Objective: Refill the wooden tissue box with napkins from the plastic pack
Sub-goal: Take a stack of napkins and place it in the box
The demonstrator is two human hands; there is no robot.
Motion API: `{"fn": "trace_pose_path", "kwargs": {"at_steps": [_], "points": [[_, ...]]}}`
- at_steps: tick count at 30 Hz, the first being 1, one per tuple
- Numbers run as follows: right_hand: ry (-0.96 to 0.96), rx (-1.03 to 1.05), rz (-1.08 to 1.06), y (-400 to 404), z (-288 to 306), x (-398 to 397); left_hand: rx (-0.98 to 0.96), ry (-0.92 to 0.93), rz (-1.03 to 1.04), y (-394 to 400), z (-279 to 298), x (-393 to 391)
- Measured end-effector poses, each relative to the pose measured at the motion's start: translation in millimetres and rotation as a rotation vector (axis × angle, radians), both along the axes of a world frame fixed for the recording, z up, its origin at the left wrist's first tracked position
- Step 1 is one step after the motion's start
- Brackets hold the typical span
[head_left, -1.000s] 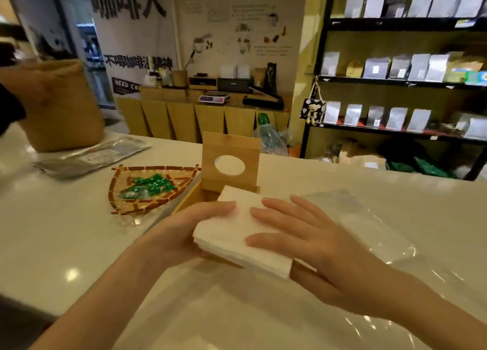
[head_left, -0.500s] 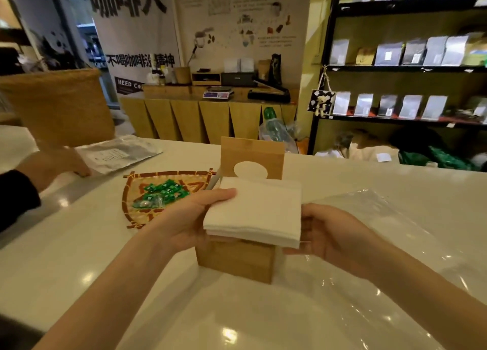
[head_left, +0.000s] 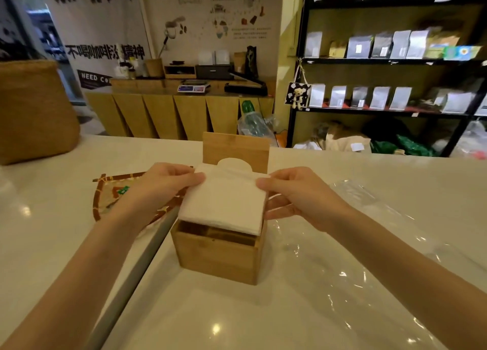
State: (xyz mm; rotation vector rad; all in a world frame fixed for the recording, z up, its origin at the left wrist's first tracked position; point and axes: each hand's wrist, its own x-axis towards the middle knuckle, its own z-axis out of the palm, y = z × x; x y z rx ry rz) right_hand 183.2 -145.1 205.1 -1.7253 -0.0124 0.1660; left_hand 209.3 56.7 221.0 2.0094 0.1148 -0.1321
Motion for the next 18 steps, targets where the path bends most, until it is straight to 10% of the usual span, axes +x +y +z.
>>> {"fn": "trace_pose_path", "kwargs": {"at_steps": [18], "points": [[-0.091,-0.534,-0.021,-15.8,2.9,-10.4,0.116,-0.192,-0.099,-11.0,-27.7,-13.8]]}}
